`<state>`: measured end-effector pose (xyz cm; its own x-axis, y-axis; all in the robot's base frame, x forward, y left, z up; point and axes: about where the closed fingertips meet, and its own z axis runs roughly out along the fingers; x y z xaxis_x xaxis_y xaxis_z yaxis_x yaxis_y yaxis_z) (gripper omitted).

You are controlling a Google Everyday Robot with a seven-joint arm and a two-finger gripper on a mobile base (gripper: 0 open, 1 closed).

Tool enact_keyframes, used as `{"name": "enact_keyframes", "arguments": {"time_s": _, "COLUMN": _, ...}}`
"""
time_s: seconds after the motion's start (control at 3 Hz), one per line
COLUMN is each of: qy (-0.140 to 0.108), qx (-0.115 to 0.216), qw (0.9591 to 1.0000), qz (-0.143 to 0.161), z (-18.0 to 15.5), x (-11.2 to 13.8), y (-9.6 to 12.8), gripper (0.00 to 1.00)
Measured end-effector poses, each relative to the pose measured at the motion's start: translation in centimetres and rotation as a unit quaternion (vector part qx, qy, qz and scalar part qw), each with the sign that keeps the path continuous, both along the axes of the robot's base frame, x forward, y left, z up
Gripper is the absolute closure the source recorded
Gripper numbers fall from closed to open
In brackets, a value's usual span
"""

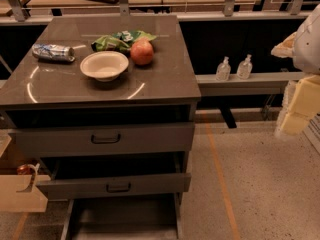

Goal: Place apple into bottom drawer

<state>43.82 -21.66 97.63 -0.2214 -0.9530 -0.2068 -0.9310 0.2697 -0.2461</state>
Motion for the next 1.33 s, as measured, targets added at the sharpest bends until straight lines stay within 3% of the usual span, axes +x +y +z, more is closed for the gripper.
{"name": "enact_keyframes", "arguments": {"time_s": 0.33, "qy": 0.0, "qx": 0.0, "qw": 1.0, "qz": 0.0, "z": 0.0, "x": 0.0, "y": 0.0, "gripper": 0.0}}
{"name": "enact_keyframes", "arguments": {"time_s": 0.67, "qy": -0.003, "qx": 0.008, "qw": 0.9996, "qz": 0.027, "z": -0.4, "x": 0.5, "y": -0.3, "gripper": 0.0}}
{"name": "enact_keyframes", "arguments": {"time_s": 1.0, "qy": -0.029, "qx": 0.079, "qw": 0.9962, "qz": 0.021, "z": -0.8, "x": 3.0, "y": -0.8, "gripper": 0.0}}
{"name": "enact_keyframes", "arguments": {"time_s": 1.33, "qy": -0.065, "qx": 0.164, "qw": 0.9841, "qz": 0.024, "z": -0.5, "x": 4.9, "y": 1.5, "gripper": 0.0}}
